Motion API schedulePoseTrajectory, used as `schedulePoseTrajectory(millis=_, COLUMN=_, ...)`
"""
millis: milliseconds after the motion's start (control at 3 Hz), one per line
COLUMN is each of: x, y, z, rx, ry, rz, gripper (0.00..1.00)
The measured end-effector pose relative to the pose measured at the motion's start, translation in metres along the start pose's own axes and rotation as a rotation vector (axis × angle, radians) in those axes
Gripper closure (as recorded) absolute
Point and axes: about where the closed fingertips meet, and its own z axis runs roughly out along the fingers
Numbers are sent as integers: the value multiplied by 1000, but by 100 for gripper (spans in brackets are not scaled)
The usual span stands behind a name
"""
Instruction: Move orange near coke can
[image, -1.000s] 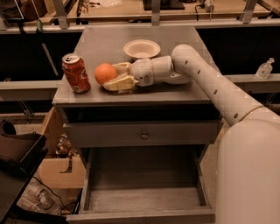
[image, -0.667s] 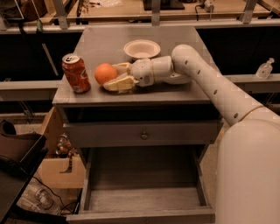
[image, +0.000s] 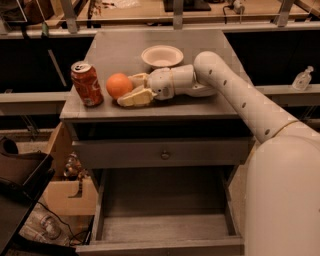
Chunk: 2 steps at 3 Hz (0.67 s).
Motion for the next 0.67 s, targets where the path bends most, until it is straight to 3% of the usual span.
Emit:
schedulePoseTrajectory(millis=333, x=0, y=1, z=3, rx=-5, ry=-1, rz=0, gripper=0)
schedulePoseTrajectory(millis=667, x=0, y=1, z=3, rx=-5, ry=-1, rz=0, gripper=0)
